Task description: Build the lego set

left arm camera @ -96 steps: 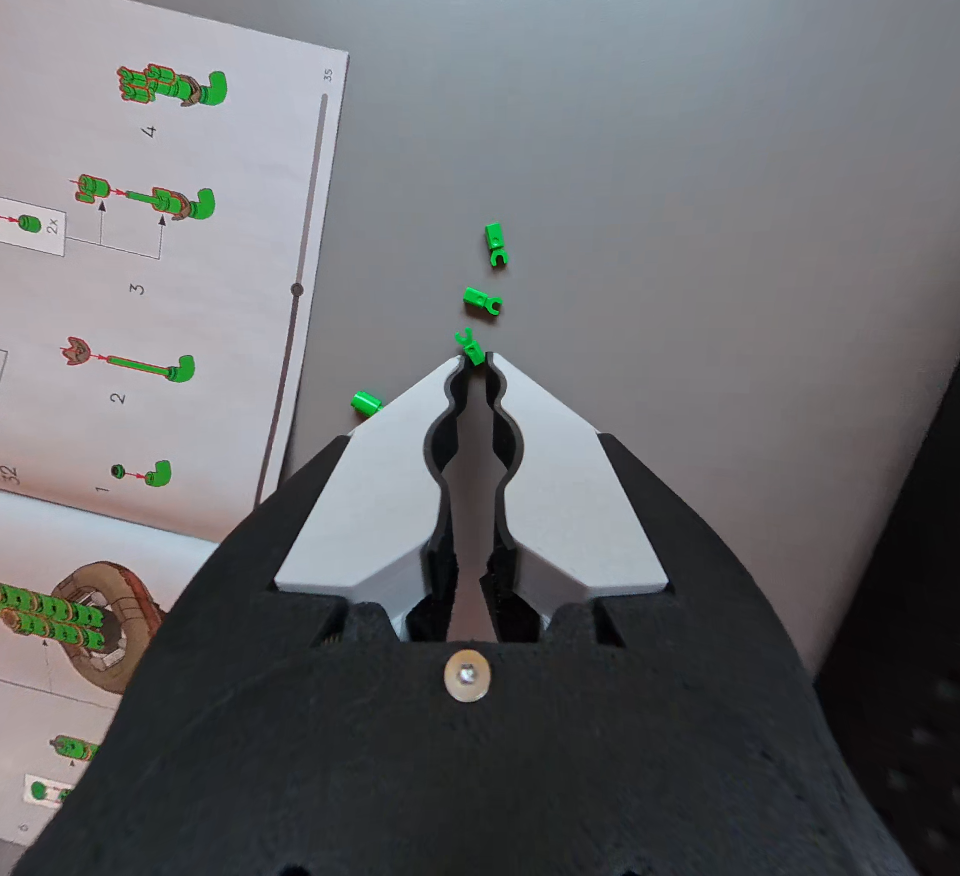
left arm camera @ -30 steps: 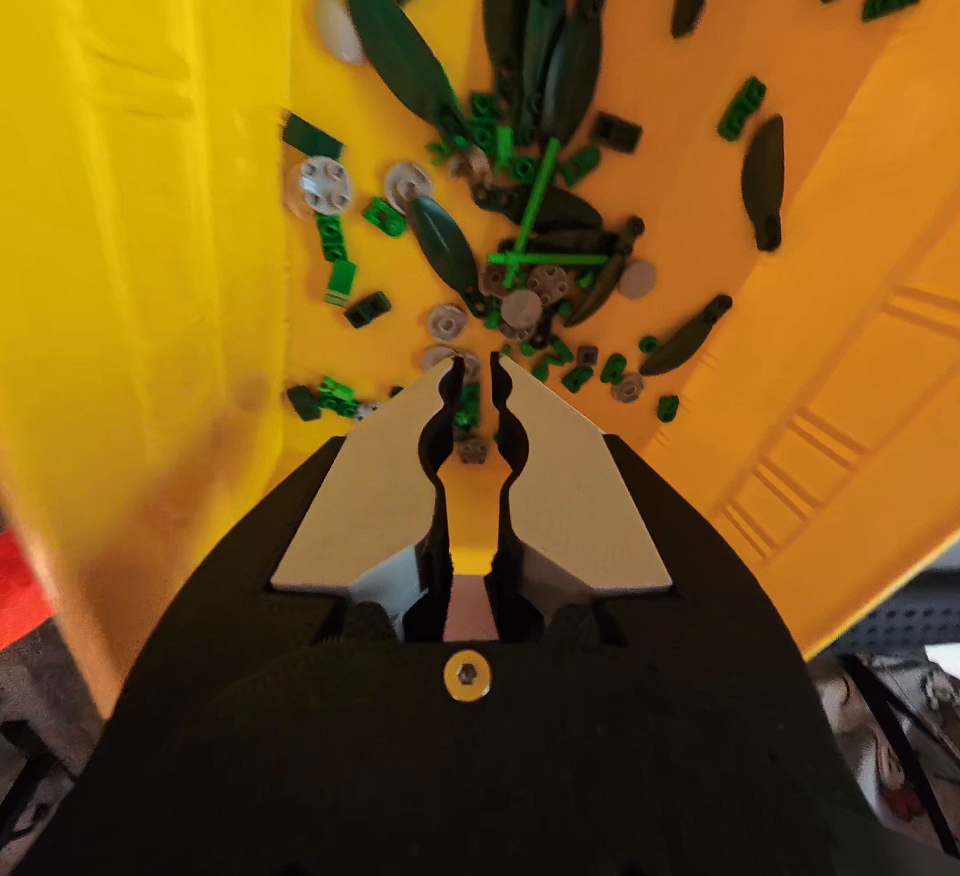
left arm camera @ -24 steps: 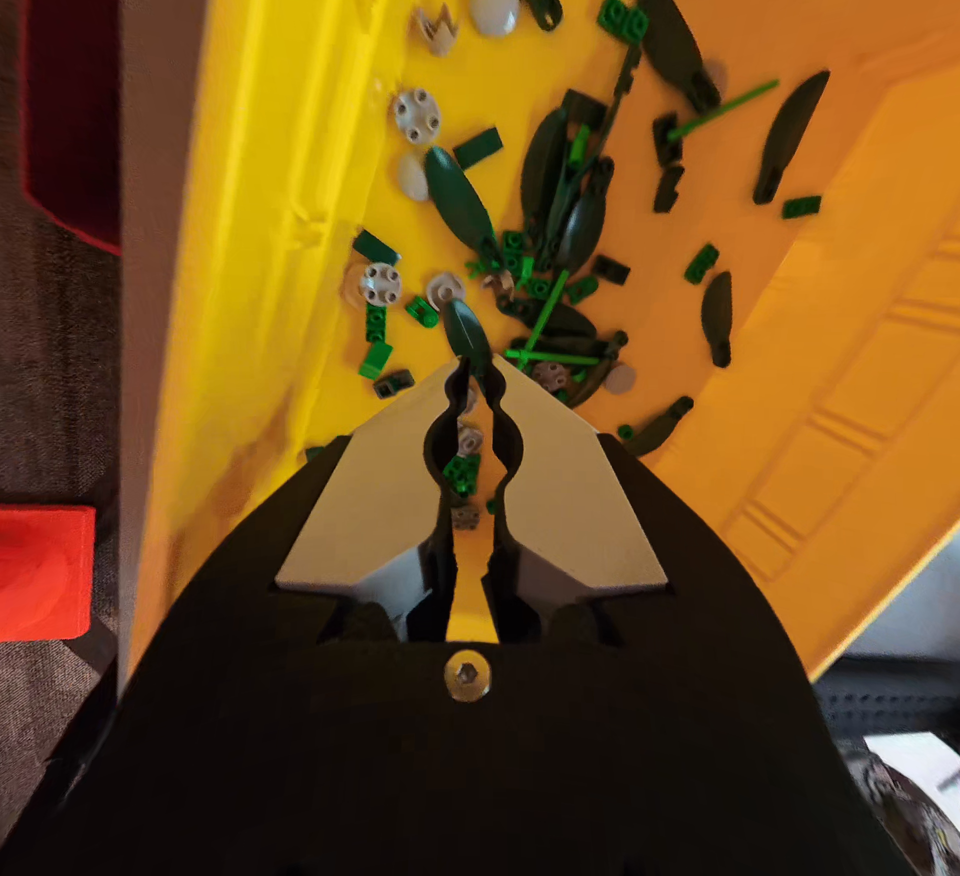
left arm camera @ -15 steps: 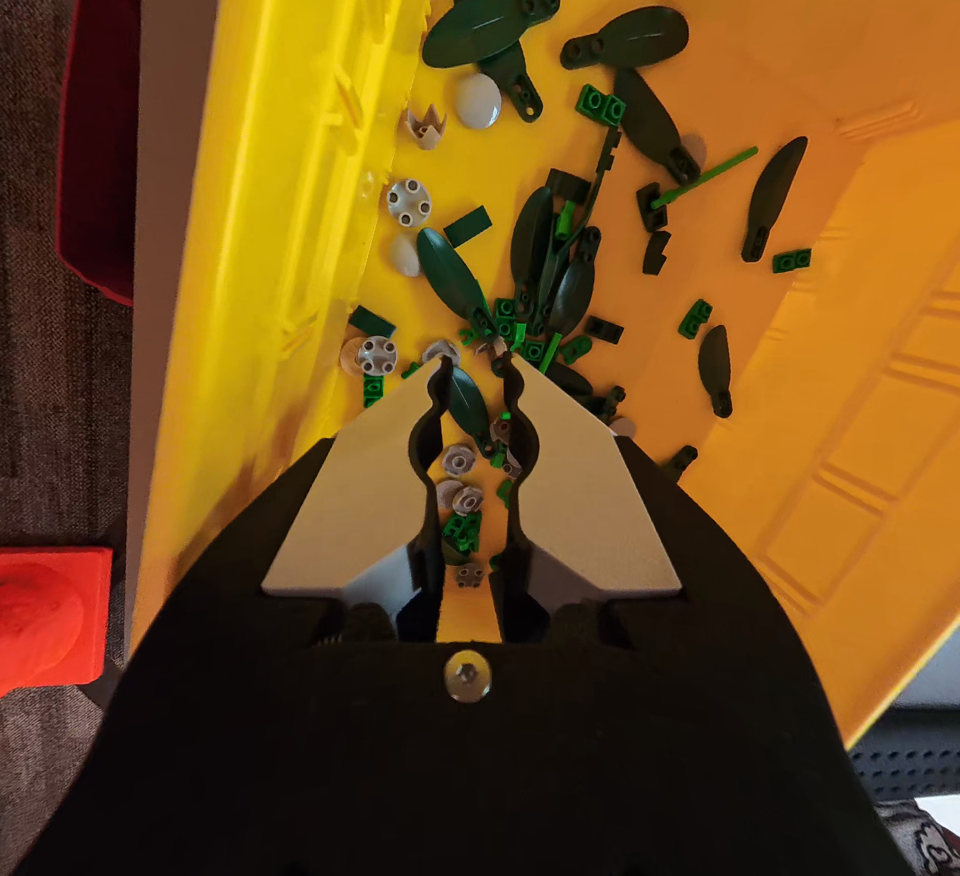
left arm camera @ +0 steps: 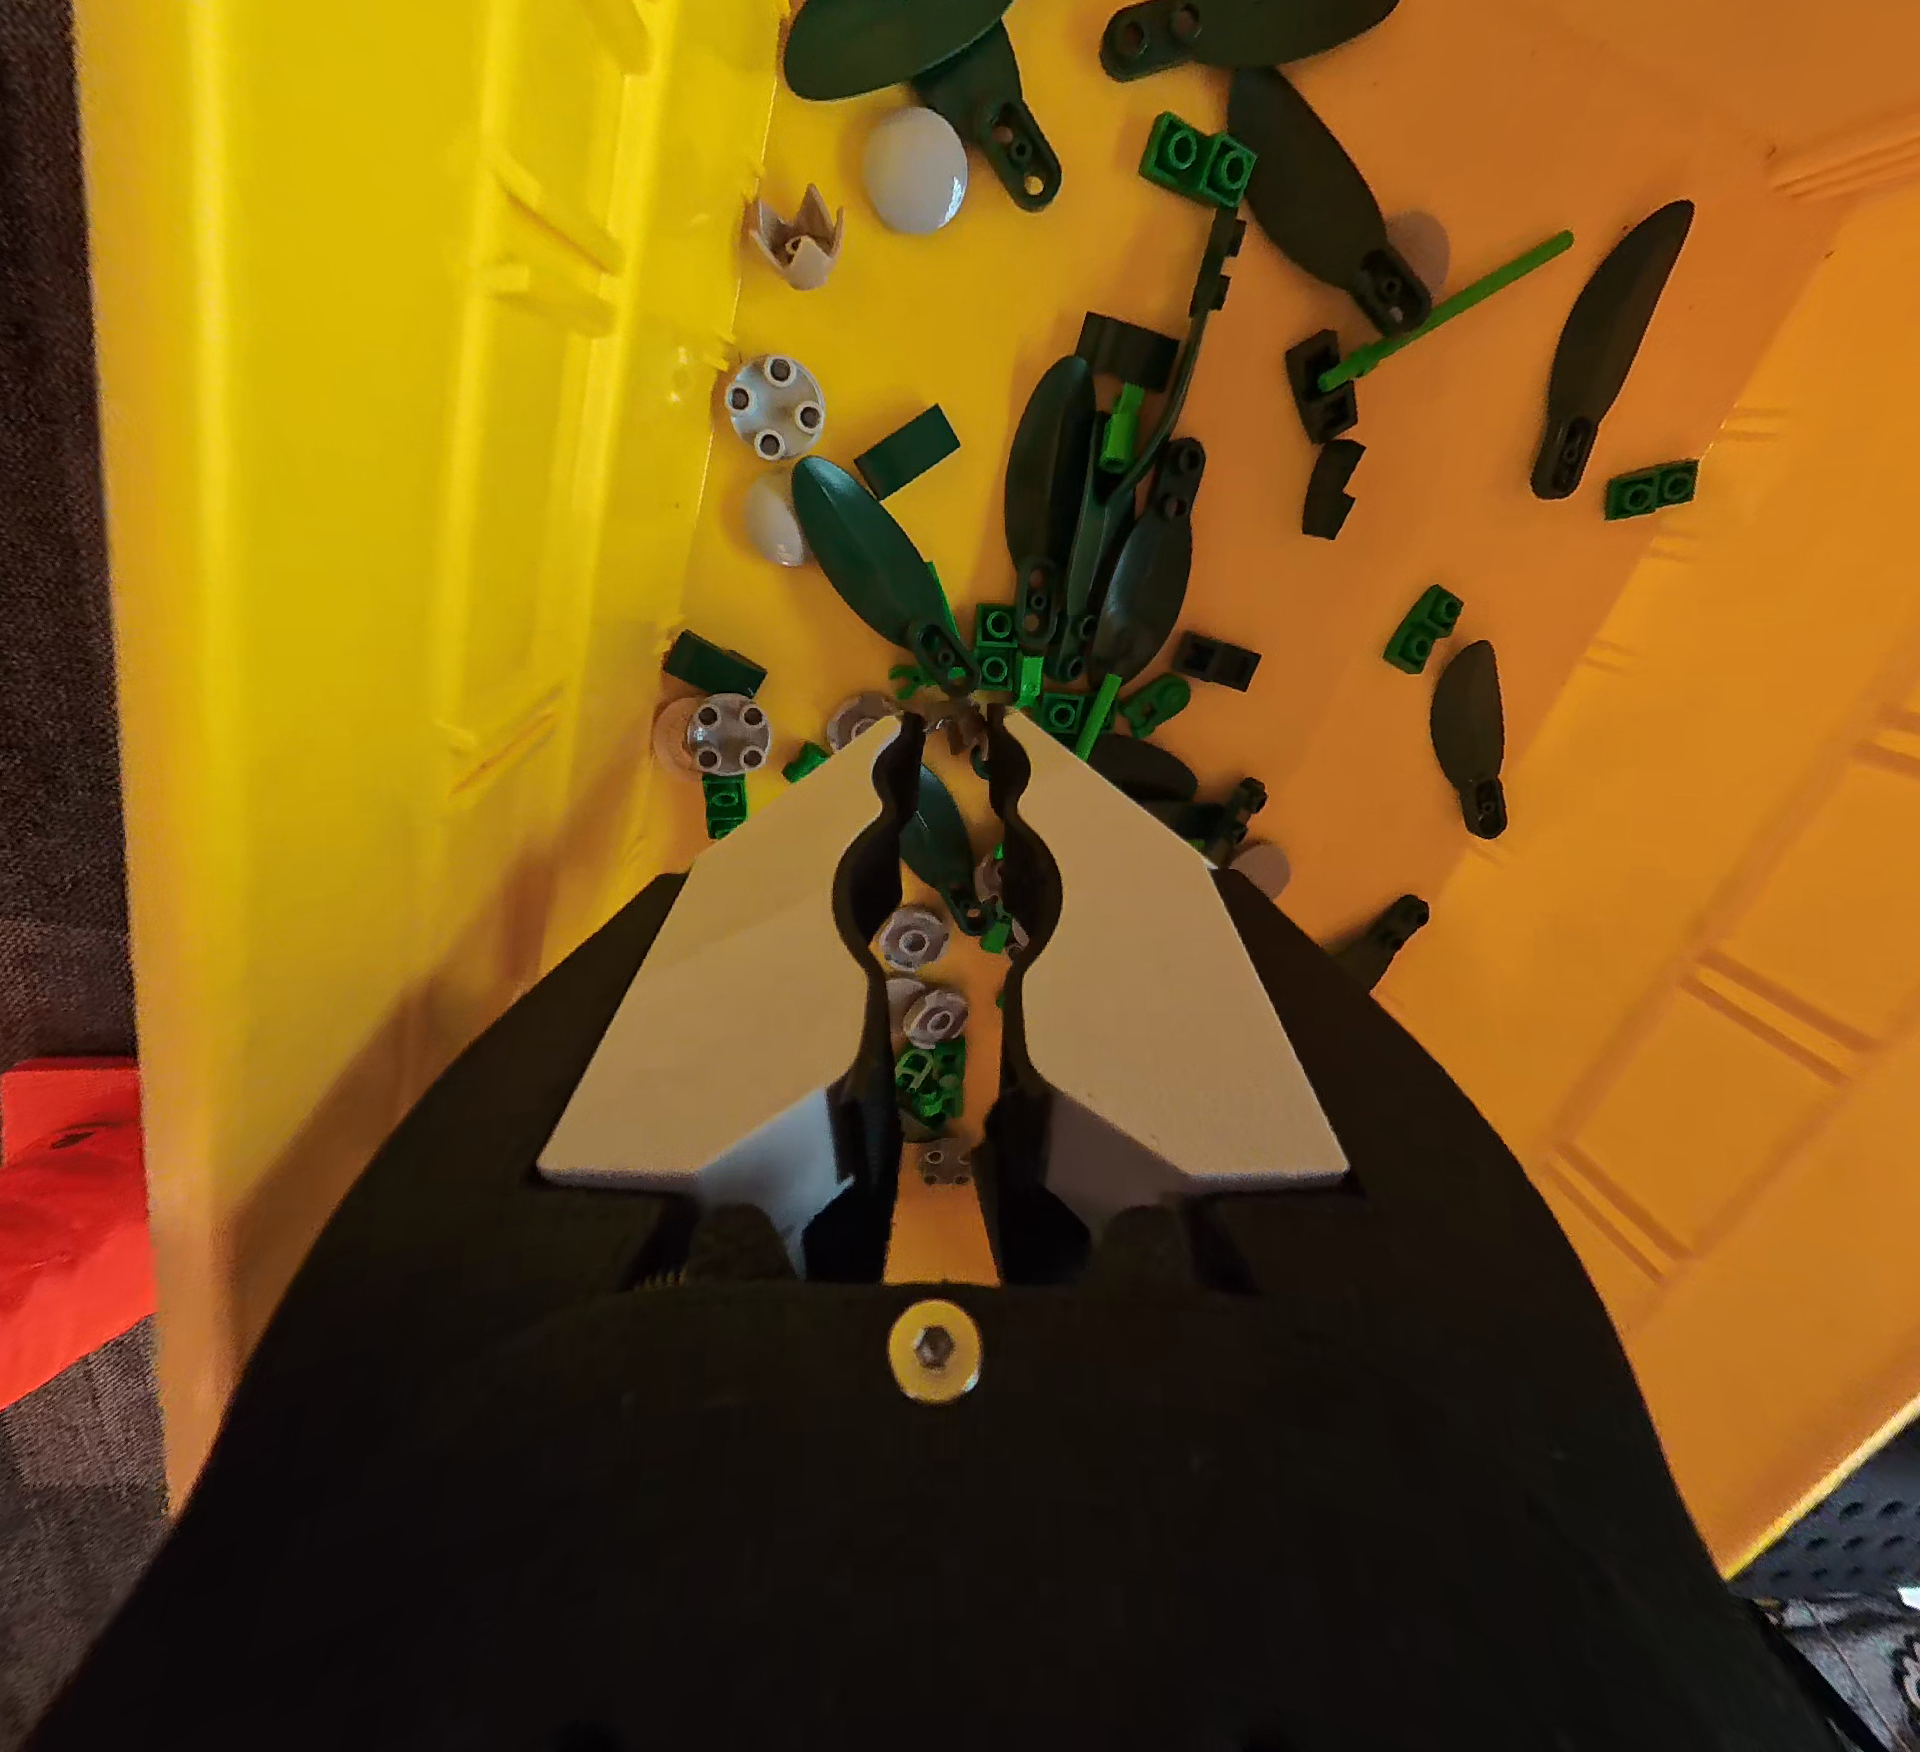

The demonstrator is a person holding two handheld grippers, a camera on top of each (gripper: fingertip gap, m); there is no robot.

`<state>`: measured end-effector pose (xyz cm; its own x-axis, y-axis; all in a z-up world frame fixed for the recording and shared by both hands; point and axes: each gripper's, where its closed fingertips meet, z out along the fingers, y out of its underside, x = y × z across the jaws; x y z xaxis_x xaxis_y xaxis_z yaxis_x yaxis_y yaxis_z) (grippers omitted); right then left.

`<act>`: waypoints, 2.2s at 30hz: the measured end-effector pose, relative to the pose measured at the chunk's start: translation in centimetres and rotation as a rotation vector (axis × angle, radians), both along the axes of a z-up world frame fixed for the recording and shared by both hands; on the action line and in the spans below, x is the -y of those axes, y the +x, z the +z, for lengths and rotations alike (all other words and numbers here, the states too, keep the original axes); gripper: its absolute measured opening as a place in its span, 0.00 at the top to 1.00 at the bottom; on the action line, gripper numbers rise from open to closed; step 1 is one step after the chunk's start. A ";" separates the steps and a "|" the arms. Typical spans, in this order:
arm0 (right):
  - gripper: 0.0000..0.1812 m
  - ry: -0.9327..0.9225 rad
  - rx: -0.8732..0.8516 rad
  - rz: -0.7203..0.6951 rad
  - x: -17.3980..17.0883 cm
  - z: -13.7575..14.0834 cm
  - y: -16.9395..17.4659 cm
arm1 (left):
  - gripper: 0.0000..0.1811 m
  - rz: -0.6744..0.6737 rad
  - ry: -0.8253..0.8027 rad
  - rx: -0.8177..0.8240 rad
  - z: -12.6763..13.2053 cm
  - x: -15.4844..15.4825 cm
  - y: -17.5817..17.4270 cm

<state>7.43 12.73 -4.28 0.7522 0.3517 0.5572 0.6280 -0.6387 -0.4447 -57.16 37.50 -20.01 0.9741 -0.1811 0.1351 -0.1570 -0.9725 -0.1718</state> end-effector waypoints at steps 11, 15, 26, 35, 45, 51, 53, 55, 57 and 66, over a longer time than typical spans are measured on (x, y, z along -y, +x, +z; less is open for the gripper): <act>0.78 -0.010 0.002 0.004 0.0 -0.2 -0.1 | 0.95 -0.033 0.162 0.257 3.6 -2.3 4.5; 0.78 -0.014 0.004 0.007 0.0 -0.3 -0.2 | 0.94 -0.151 0.116 0.353 3.2 -2.1 8.8; 0.78 -0.017 0.001 0.005 0.1 -0.3 0.0 | 0.86 -0.316 0.105 0.128 0.8 -1.8 8.7; 0.78 -0.015 -0.003 0.008 0.1 -0.3 -0.1 | 0.84 -0.201 0.204 -0.080 4.4 -0.6 0.5; 0.78 -0.017 -0.003 0.012 0.2 -0.3 -0.1 | 0.85 -0.336 0.165 -0.274 1.7 -0.3 -1.8; 0.78 -0.026 0.000 0.019 0.1 -0.5 -0.3 | 0.85 -0.378 0.158 -0.248 0.5 -0.6 -0.9; 0.78 -0.026 0.000 0.019 0.1 -0.5 -0.3 | 0.85 -0.385 0.145 -0.247 0.1 -0.7 -0.7; 0.78 -0.025 0.001 0.015 0.0 -0.6 -0.3 | 0.88 -0.374 0.134 -0.219 -0.2 -0.7 -0.4; 0.78 -0.027 0.003 0.017 0.0 -0.6 -0.3 | 0.88 -0.364 0.144 -0.222 -0.2 -1.0 -0.6; 0.78 -0.028 0.003 0.019 0.0 -0.6 -0.3 | 0.97 -0.399 0.132 -0.218 -0.4 -0.5 -0.4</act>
<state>7.09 12.72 -4.91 0.7437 0.3815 0.5490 0.6415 -0.6385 -0.4252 -57.51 38.02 -20.38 0.8278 -0.5492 -0.1144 -0.5604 -0.8008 -0.2111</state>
